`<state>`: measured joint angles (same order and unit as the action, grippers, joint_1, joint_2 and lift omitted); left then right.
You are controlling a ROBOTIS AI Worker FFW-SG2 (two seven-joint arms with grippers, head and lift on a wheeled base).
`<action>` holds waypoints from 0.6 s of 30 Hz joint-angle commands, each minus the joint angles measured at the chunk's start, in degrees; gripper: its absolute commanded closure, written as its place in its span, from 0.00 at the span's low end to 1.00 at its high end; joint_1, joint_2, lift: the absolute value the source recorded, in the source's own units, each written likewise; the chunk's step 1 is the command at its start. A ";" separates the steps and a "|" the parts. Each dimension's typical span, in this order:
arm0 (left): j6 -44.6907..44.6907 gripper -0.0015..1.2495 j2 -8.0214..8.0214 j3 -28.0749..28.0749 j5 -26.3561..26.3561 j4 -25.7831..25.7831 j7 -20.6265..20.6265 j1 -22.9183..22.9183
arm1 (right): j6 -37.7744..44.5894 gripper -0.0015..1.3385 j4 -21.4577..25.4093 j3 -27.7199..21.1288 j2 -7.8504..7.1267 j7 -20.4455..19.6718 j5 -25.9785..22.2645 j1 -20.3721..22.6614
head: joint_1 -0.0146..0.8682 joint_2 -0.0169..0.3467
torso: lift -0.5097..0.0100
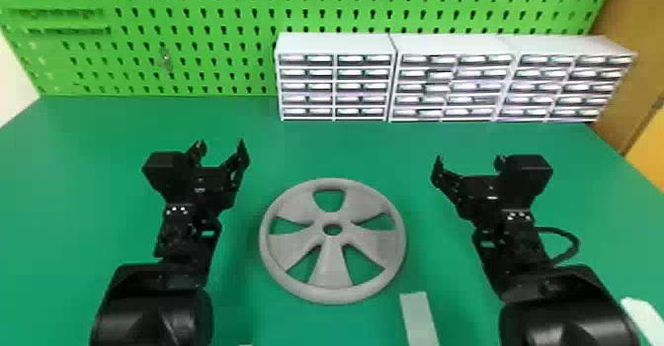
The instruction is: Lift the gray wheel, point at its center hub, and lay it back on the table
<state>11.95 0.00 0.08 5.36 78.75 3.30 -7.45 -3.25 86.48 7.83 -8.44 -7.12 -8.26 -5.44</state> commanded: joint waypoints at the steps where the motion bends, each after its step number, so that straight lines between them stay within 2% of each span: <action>1: 0.00 0.41 0.15 0.00 0.00 0.00 0.04 0.16 | 0.00 0.10 0.00 -0.10 0.00 0.00 0.00 0.08 | 0.80 0.18 | 0.80; 18: 0.00 0.41 0.15 0.00 0.26 0.00 -0.05 0.42 | 0.00 0.10 0.00 -0.45 -0.09 0.00 -0.09 0.26 | 0.80 0.18 | 0.80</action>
<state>11.95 0.00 0.15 5.52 78.76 3.26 -7.19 -3.23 86.47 7.53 -8.45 -7.12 -8.34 -5.19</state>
